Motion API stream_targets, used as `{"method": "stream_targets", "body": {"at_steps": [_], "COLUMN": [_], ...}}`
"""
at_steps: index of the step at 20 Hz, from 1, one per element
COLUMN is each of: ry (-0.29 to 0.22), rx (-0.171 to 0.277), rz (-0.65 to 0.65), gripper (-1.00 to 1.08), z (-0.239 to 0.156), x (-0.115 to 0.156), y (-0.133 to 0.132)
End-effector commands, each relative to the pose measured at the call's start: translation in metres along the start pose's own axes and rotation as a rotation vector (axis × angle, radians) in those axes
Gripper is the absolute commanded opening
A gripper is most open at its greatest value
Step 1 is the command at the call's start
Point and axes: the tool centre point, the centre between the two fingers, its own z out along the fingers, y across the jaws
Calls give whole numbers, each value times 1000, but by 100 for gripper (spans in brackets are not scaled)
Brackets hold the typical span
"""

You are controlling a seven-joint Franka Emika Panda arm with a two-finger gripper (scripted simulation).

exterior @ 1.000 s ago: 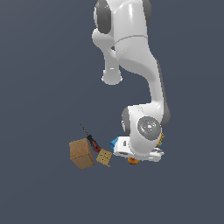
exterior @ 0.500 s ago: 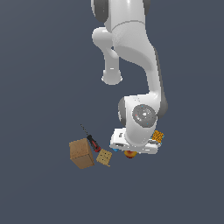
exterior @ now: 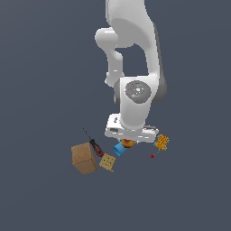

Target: Pick up a designated object from a clutter of objects.

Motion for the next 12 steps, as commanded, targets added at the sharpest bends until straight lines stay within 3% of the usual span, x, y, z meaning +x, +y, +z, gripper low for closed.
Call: {"method": "stream_targets", "body": {"at_steps": [1,12], "ry": [2,1], "rx": [0,2], "rz": [0,1], "gripper": [-100,-100], "z": [-17,-90], "x": [-12,-63], "y": [11,61]}}
